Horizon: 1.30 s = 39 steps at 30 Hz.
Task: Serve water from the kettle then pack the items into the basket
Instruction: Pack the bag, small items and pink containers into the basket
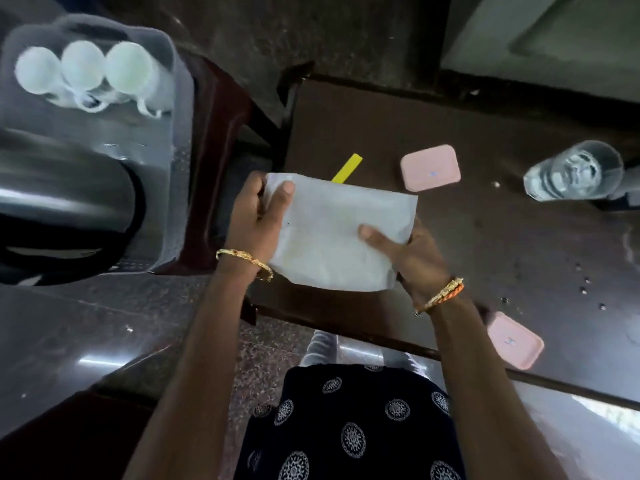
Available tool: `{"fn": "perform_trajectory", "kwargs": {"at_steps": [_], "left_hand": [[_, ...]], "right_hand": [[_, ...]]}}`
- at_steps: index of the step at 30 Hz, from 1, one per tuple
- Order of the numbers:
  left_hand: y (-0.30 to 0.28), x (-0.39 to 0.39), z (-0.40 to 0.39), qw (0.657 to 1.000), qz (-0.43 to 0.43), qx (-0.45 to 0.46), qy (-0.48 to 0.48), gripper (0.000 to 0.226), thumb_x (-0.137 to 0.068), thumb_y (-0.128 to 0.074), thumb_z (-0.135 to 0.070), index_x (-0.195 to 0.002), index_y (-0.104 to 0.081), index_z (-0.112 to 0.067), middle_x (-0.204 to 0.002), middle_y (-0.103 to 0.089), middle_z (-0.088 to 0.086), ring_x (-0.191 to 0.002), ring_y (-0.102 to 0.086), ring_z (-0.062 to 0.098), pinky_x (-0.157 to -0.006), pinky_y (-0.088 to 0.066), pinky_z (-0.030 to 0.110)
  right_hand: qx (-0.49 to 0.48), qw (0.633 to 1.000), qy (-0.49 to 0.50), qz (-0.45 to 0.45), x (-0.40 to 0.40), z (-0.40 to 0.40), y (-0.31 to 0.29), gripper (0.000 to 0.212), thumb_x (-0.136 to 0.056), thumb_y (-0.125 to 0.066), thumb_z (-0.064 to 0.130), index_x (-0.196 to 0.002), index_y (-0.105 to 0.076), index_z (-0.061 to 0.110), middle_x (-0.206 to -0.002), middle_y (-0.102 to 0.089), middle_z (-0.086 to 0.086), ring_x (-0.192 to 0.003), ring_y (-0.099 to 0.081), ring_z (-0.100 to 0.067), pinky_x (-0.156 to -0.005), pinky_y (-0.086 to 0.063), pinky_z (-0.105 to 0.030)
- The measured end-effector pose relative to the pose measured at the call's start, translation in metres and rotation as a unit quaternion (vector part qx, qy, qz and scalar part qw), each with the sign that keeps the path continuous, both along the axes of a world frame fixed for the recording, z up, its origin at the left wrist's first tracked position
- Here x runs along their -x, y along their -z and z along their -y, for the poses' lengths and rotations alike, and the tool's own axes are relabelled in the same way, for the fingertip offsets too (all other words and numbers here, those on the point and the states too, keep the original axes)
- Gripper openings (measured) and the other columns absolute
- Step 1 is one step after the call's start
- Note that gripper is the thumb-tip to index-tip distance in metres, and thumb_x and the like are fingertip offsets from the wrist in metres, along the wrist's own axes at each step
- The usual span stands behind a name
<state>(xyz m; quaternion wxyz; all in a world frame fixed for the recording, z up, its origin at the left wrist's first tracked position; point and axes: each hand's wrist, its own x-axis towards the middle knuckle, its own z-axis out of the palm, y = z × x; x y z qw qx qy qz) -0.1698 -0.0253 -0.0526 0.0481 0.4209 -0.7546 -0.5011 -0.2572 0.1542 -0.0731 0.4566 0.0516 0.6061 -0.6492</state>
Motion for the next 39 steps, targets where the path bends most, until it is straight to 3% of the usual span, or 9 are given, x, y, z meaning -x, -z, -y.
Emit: {"fn": "perform_trajectory", "kwargs": {"at_steps": [5,8,12,19,23,30,33,36,39], "left_hand": [[0.005,-0.014,0.056,0.996,-0.017,0.056,-0.069,0.012,-0.091,-0.05,-0.032,-0.091,-0.051,-0.02,-0.061,-0.047,-0.009,-0.054,-0.045,0.011,-0.058,-0.039,0.032],[-0.007,-0.012,0.098,0.982,-0.028,0.15,-0.113,0.013,-0.092,-0.05,-0.027,-0.095,-0.057,-0.017,-0.066,-0.057,-0.009,-0.063,-0.054,0.023,-0.062,-0.039,0.027],[-0.033,-0.004,0.155,0.965,-0.026,0.202,-0.162,0.033,-0.092,-0.052,-0.032,-0.116,-0.051,-0.009,-0.105,-0.066,0.009,-0.096,-0.062,0.029,-0.082,-0.05,0.035],[-0.051,-0.003,0.189,0.908,0.075,0.369,-0.184,0.057,-0.087,-0.05,-0.035,-0.134,-0.038,-0.006,-0.147,-0.027,0.024,-0.14,-0.018,0.04,-0.116,-0.016,0.045],[-0.039,0.0,0.2,0.925,0.067,0.319,-0.195,0.053,-0.091,-0.045,-0.034,-0.136,-0.037,-0.008,-0.154,-0.02,0.019,-0.145,-0.008,0.033,-0.117,-0.011,0.038],[-0.021,0.001,0.242,0.938,0.095,0.136,-0.305,0.055,-0.098,-0.031,-0.04,-0.139,-0.034,-0.005,-0.153,-0.026,0.019,-0.145,-0.01,0.031,-0.118,-0.002,0.037],[-0.016,0.005,0.248,0.936,0.114,0.122,-0.309,0.052,-0.098,-0.028,-0.041,-0.139,-0.037,-0.01,-0.153,-0.025,0.018,-0.145,-0.011,0.032,-0.118,-0.004,0.039],[-0.011,0.006,0.252,0.94,0.137,0.108,-0.293,0.05,-0.098,-0.026,-0.042,-0.138,-0.039,-0.014,-0.155,-0.024,0.014,-0.145,-0.01,0.03,-0.117,-0.008,0.043],[-0.007,0.009,0.253,0.946,0.157,0.076,-0.272,0.05,-0.098,-0.023,-0.045,-0.137,-0.04,-0.02,-0.157,-0.017,0.009,-0.147,-0.006,0.027,-0.117,-0.009,0.048]], "right_hand": [[-0.053,0.997,-0.023,-0.051,-0.002,0.063,0.005,0.03,-0.07,-0.078,0.013,-0.099,-0.068,0.016,-0.096,-0.075,-0.002,-0.088,-0.072,-0.024,-0.072,-0.058,-0.048],[-0.022,0.994,-0.035,-0.105,0.001,0.12,0.002,0.022,-0.074,-0.076,0.007,-0.093,-0.068,0.015,-0.087,-0.075,0.005,-0.083,-0.073,-0.015,-0.066,-0.061,-0.031],[0.005,0.988,-0.033,-0.154,0.015,0.195,-0.012,0.022,-0.074,-0.076,0.005,-0.089,-0.067,0.018,-0.085,-0.073,0.01,-0.074,-0.071,-0.004,-0.062,-0.058,-0.021],[0.035,0.983,-0.056,-0.173,0.013,0.329,-0.018,0.027,-0.074,-0.077,0.004,-0.099,-0.067,0.004,-0.103,-0.07,-0.013,-0.081,-0.069,-0.015,-0.072,-0.059,-0.026],[0.023,0.972,-0.113,-0.203,-0.007,0.389,-0.022,0.02,-0.074,-0.076,0.005,-0.092,-0.066,0.005,-0.093,-0.071,-0.01,-0.063,-0.064,-0.003,-0.057,-0.052,-0.012],[-0.049,0.958,-0.169,-0.227,-0.032,0.426,-0.016,0.052,-0.093,-0.052,0.027,-0.136,-0.033,0.005,-0.13,-0.052,-0.022,-0.118,-0.051,-0.036,-0.093,-0.041,-0.037],[-0.049,0.956,-0.16,-0.24,-0.035,0.424,-0.011,0.056,-0.088,-0.048,0.037,-0.133,-0.033,0.008,-0.127,-0.051,-0.022,-0.113,-0.053,-0.038,-0.095,-0.043,-0.044],[-0.128,0.868,-0.208,-0.432,-0.033,0.419,-0.003,0.042,-0.093,-0.049,0.029,-0.127,-0.037,0.008,-0.124,-0.053,-0.019,-0.107,-0.055,-0.039,-0.077,-0.042,-0.042],[-0.225,0.742,-0.253,-0.579,-0.025,0.417,0.003,0.038,-0.096,-0.044,0.026,-0.124,-0.046,0.001,-0.129,-0.047,-0.019,-0.117,-0.044,-0.036,-0.086,-0.042,-0.043]]}}
